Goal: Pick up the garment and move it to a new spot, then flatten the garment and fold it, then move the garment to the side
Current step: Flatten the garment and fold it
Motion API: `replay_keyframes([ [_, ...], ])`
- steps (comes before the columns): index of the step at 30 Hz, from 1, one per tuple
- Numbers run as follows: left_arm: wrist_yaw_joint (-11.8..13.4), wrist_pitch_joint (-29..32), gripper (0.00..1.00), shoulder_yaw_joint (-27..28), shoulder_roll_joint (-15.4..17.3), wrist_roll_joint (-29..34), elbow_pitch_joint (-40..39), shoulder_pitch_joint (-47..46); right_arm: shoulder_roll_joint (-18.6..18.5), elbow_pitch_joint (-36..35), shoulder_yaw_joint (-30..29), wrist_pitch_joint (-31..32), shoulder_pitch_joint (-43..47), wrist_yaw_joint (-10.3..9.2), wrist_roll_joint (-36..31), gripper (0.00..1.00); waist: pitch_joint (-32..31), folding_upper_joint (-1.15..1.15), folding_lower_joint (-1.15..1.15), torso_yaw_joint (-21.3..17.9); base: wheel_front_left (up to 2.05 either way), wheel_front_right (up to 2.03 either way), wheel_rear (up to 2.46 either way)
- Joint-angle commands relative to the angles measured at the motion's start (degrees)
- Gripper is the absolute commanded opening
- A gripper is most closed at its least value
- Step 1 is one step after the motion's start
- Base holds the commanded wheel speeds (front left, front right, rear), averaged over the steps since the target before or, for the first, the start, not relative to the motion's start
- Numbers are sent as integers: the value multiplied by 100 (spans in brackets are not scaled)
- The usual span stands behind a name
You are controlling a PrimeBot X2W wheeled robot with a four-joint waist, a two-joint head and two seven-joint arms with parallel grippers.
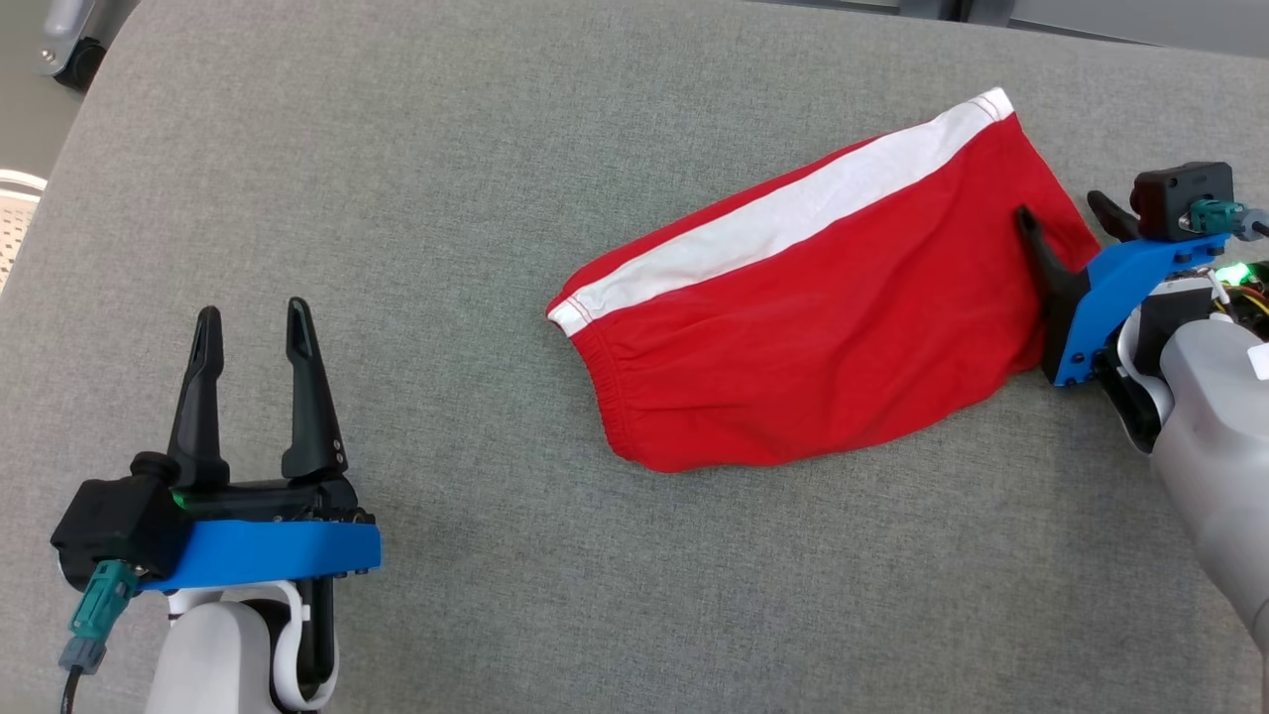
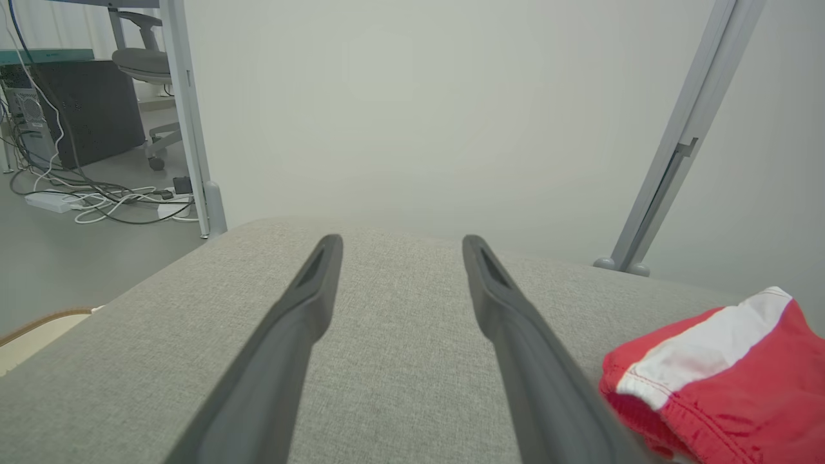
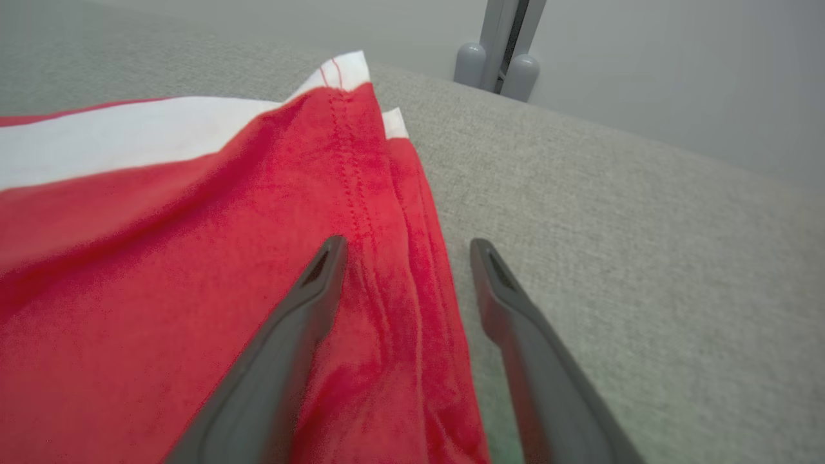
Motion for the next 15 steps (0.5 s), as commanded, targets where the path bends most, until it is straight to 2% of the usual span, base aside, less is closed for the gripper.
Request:
replay_keyframes([
  [1, 7, -25, 100, -12, -15, -69, -10, 68, -69, 61, 32, 85, -3, 1, -4, 100, 15, 0, 0, 17, 0, 0, 0],
  [8, 82, -25, 100, -110, -15, -186, 38, 76, 94, 131, 135, 607, 203, 2, 246, 100, 39, 0, 0, 0, 0, 0, 0],
  [9, 90, -25, 100, -128, -15, -194, 44, 71, 124, 97, 191, 680, 245, 6, 257, 66, 38, 0, 0, -9, 0, 0, 0],
  [10, 89, -25, 100, -144, -16, -189, 50, 64, 149, 49, 250, 721, 273, 7, 292, 22, 32, 0, 0, -22, 0, 0, 0],
  [11, 99, -25, 100, -150, -16, -183, 57, 51, 152, 3, 267, 725, 289, 8, 340, 0, 24, 0, 0, -42, 0, 0, 0],
  [15, 84, -25, 100, -184, -15, -133, 91, 8, 82, -87, 304, 560, 287, 0, 475, 0, -61, 0, 0, -129, 0, 0, 0],
])
